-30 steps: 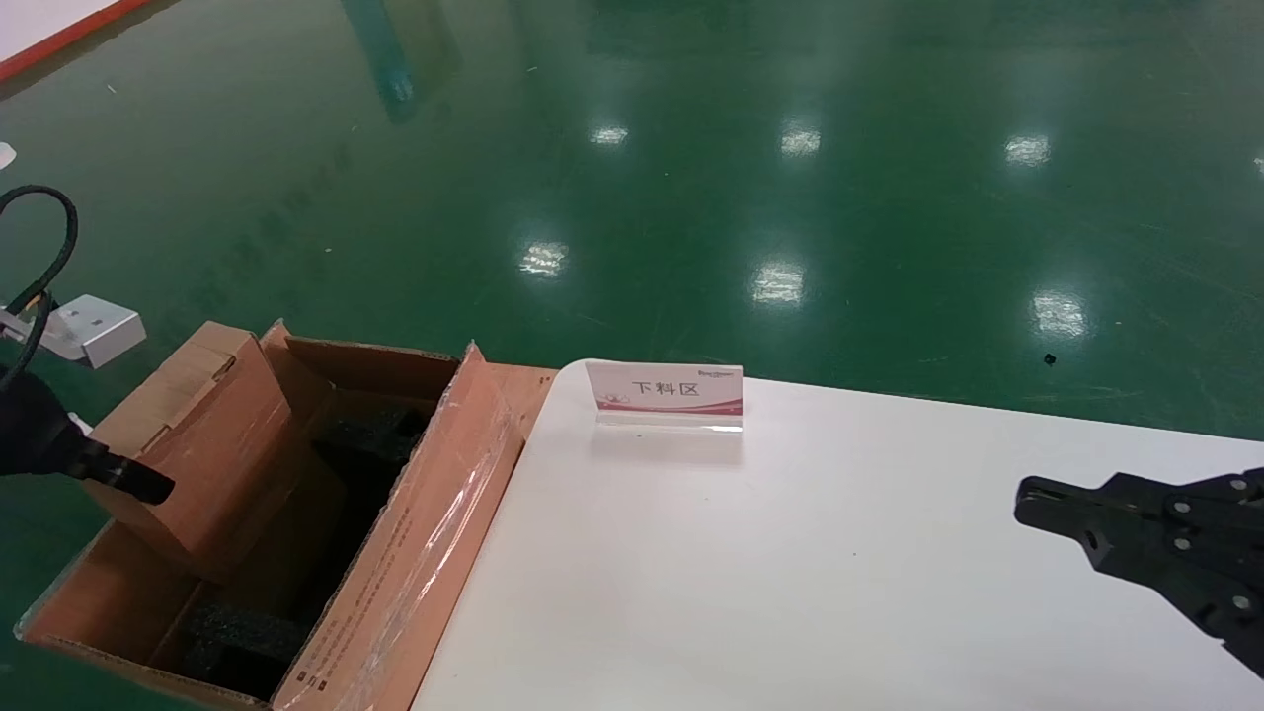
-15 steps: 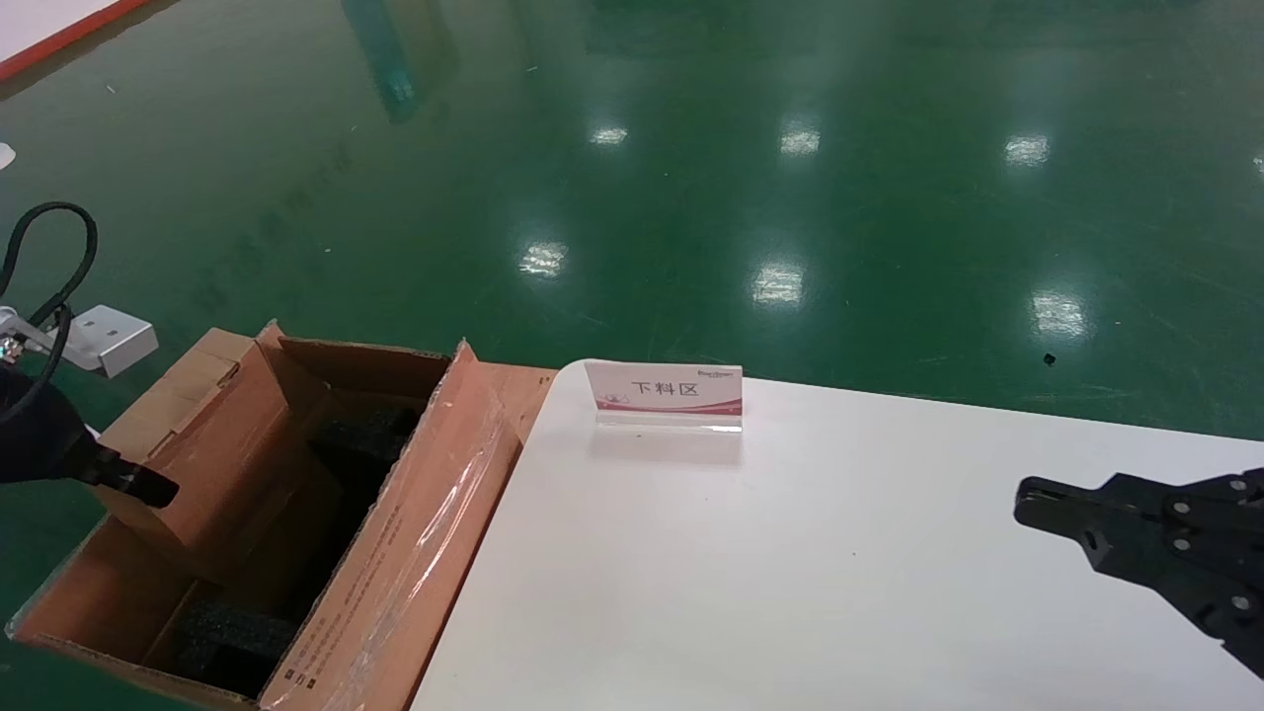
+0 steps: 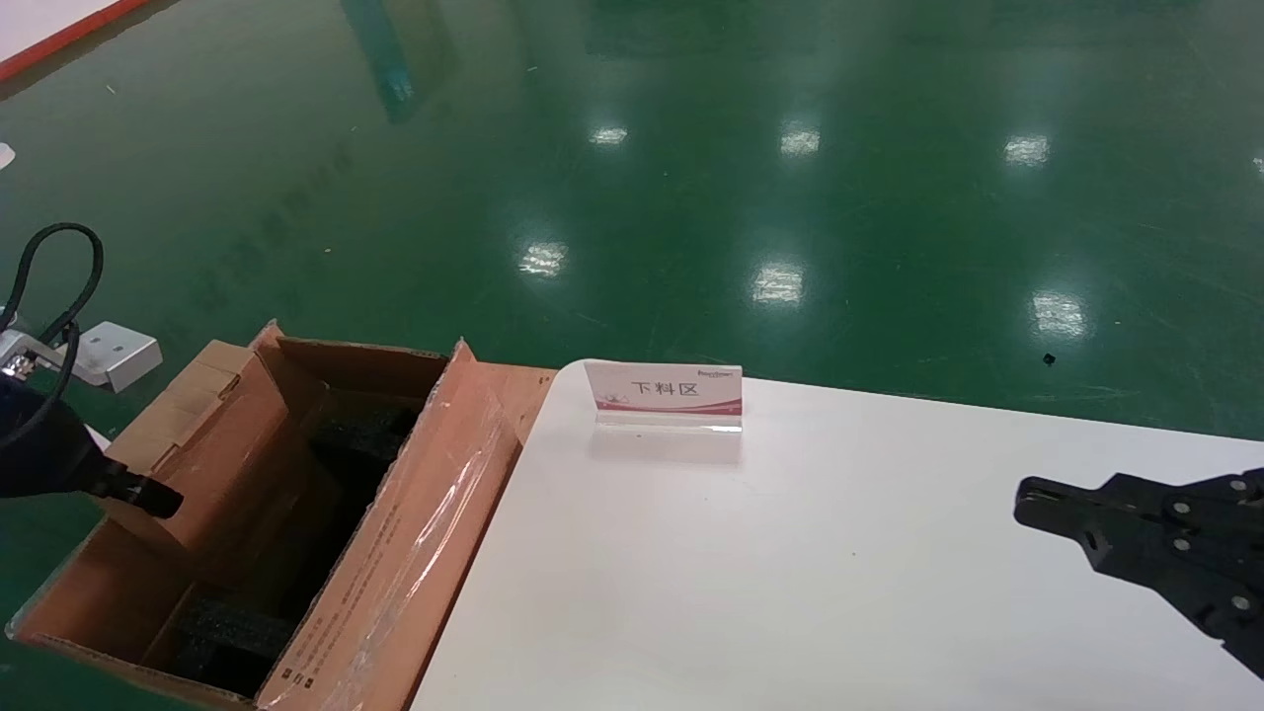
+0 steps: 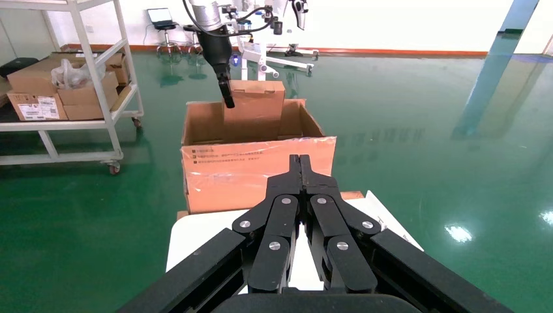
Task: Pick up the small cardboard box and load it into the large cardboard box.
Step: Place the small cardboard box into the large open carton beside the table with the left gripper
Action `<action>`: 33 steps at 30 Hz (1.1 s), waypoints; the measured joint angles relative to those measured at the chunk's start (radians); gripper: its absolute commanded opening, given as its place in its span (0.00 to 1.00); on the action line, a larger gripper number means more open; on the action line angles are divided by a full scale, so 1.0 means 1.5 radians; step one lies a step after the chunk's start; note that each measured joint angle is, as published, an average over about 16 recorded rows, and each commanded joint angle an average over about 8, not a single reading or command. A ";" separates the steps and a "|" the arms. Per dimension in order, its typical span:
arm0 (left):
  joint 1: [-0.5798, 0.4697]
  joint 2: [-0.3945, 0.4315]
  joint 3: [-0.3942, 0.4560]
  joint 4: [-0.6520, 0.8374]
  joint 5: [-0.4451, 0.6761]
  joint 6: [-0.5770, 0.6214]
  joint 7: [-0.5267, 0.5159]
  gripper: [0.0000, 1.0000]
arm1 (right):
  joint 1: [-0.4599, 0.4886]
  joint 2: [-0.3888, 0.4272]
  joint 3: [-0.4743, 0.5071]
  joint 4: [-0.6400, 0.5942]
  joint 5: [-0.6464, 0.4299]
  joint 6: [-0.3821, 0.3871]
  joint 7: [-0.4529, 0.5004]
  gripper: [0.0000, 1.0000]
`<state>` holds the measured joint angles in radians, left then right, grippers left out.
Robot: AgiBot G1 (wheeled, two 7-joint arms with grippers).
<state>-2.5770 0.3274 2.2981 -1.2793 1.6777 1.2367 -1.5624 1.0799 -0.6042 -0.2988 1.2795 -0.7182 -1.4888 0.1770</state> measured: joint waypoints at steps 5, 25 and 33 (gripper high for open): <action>0.013 0.000 0.004 0.007 -0.001 -0.012 -0.003 0.00 | 0.000 0.000 0.000 0.000 0.000 0.000 0.000 0.00; 0.053 0.007 0.016 0.043 -0.012 -0.034 -0.013 0.80 | 0.000 0.000 -0.001 0.000 0.001 0.000 0.000 0.00; 0.056 0.008 0.016 0.046 -0.014 -0.035 -0.015 1.00 | 0.000 0.000 -0.001 0.000 0.001 0.001 0.000 0.00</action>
<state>-2.4929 0.3395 2.3226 -1.2102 1.6574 1.1845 -1.5845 1.0799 -0.6037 -0.3000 1.2793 -0.7172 -1.4881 0.1764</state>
